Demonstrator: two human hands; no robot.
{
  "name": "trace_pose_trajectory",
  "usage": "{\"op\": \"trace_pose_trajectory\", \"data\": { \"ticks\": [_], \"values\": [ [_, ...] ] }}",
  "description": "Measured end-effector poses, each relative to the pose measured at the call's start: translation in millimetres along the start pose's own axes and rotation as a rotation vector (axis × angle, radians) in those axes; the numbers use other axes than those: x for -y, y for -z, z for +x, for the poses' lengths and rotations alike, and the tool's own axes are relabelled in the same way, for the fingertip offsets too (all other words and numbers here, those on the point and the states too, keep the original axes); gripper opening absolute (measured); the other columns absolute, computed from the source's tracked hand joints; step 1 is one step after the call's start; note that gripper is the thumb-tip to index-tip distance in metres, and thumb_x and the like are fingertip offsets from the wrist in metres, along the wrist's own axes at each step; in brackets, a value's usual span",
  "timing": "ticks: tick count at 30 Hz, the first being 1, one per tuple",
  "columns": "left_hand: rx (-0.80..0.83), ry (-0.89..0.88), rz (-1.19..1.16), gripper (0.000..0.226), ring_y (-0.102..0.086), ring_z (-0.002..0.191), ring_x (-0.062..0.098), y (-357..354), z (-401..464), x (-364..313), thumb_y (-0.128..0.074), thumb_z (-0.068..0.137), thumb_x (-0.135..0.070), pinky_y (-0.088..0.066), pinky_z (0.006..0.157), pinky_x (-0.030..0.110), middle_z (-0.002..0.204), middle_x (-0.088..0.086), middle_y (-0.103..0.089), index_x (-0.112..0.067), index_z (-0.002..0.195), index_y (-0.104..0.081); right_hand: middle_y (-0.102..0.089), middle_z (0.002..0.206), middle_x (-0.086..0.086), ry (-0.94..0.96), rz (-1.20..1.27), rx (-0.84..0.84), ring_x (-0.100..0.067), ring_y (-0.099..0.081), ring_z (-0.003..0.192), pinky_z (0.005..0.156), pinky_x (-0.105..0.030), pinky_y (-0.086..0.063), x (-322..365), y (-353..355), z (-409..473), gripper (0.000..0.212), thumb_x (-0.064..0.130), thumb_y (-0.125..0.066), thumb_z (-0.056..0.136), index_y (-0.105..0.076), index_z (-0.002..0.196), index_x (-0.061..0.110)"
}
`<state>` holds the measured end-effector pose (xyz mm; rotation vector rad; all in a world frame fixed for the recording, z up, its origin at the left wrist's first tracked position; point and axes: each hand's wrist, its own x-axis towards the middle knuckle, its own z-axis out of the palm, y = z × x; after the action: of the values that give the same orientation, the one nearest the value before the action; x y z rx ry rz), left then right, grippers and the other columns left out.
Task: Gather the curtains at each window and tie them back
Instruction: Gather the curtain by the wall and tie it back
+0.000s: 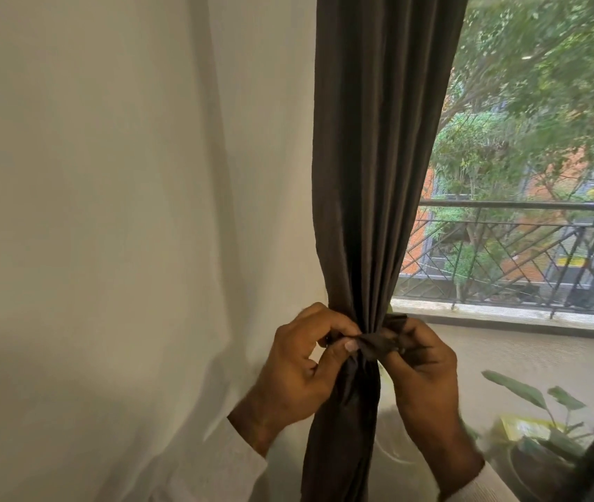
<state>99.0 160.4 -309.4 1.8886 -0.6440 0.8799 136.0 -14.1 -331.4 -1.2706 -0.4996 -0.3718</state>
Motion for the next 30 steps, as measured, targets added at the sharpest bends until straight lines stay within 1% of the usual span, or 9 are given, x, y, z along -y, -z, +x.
{"op": "trace_pose_trajectory", "data": {
  "ticks": [2,7,10,13,16,19,21,25,30],
  "values": [
    [-0.026,0.030,-0.021,0.013,-0.067,0.090,0.013,-0.4,2.6,-4.8,-0.067,0.103,-0.024,-0.052,0.080,0.020,0.097,-0.014,-0.070,-0.012,0.103,-0.073,-0.080,0.099,-0.011,-0.020,0.009,0.028,-0.026,-0.078,0.095,0.086,-0.035,-0.064,0.5,-2.1,-3.0,0.027,-0.017,-0.066,0.092,-0.076,0.108,0.003],
    [-0.104,0.064,0.045,0.017,-0.069,0.089,0.013,-5.0,2.8,-7.9,-0.066,0.104,-0.028,-0.054,0.077,0.018,0.096,-0.017,-0.070,-0.013,0.102,-0.073,-0.081,0.098,-0.009,-0.051,0.091,-0.049,-0.021,-0.078,0.094,0.081,-0.023,-0.061,6.5,-13.7,-21.2,0.020,0.006,-0.069,0.090,-0.081,0.105,0.012],
    [-0.111,0.093,0.069,0.009,-0.072,0.091,0.009,-3.6,3.6,-9.2,-0.067,0.104,-0.030,-0.053,0.076,0.013,0.096,-0.026,-0.070,-0.023,0.103,-0.071,-0.075,0.090,-0.011,0.048,-0.063,-0.057,-0.028,-0.073,0.086,0.075,-0.035,-0.062,-0.8,-11.6,-26.6,0.006,0.018,-0.078,0.085,-0.082,0.090,0.016],
    [-0.069,0.178,-0.099,0.010,-0.074,0.089,0.016,2.5,6.4,-9.9,-0.075,0.099,-0.023,-0.058,0.076,0.020,0.095,-0.018,-0.074,-0.033,0.099,-0.073,-0.070,0.079,-0.006,0.131,-0.282,-0.061,-0.026,-0.067,0.074,0.067,-0.041,-0.057,-6.4,-9.9,-24.8,0.011,0.017,-0.081,0.086,-0.077,0.080,0.009],
    [0.071,0.222,-0.414,0.006,-0.077,0.094,0.024,8.0,7.9,-11.3,-0.075,0.095,-0.015,-0.062,0.082,0.030,0.102,0.000,-0.079,-0.017,0.100,-0.078,-0.072,0.079,-0.003,0.108,-0.278,-0.087,-0.027,-0.068,0.075,0.067,-0.039,-0.058,-3.5,-11.0,-17.8,0.010,0.003,-0.080,0.087,-0.079,0.084,0.013],
    [0.149,0.235,-0.545,0.004,-0.079,0.097,0.018,9.1,12.0,-14.8,-0.064,0.102,-0.002,-0.061,0.078,0.025,0.125,0.004,-0.079,-0.003,0.098,-0.066,-0.074,0.081,-0.003,0.133,-0.278,-0.085,-0.029,-0.069,0.075,0.068,-0.044,-0.058,-5.0,-10.4,-13.9,0.010,0.004,-0.080,0.087,-0.079,0.085,0.013],
    [0.079,0.253,-0.448,0.009,-0.077,0.086,0.014,5.7,15.1,-15.9,-0.061,0.105,-0.003,-0.059,0.071,0.023,0.128,0.000,-0.079,-0.004,0.096,-0.062,-0.075,0.081,0.000,0.161,-0.327,-0.072,-0.025,-0.070,0.076,0.068,-0.045,-0.057,-5.7,-9.6,-17.5,0.005,0.011,-0.082,0.088,-0.080,0.084,0.015],
    [-0.106,0.199,-0.068,0.007,-0.076,0.075,0.018,-0.3,15.8,-16.3,-0.067,0.105,-0.018,-0.062,0.071,0.029,0.099,-0.018,-0.079,-0.013,0.104,-0.072,-0.077,0.100,0.014,0.270,-0.398,-0.026,-0.008,-0.074,0.095,0.081,-0.020,-0.056,1.7,-8.0,-28.3,0.025,0.004,-0.078,0.092,-0.081,0.103,0.026],
    [-0.136,0.127,0.127,0.008,-0.073,0.077,0.011,6.8,17.6,-18.6,-0.071,0.103,-0.026,-0.059,0.069,0.026,0.088,-0.017,-0.075,-0.020,0.104,-0.076,-0.071,0.117,0.003,0.586,-0.566,0.235,-0.014,-0.067,0.113,0.094,-0.026,-0.053,18.4,-0.7,-17.6,0.034,-0.001,-0.061,0.092,-0.079,0.119,0.010]
  ]
}}
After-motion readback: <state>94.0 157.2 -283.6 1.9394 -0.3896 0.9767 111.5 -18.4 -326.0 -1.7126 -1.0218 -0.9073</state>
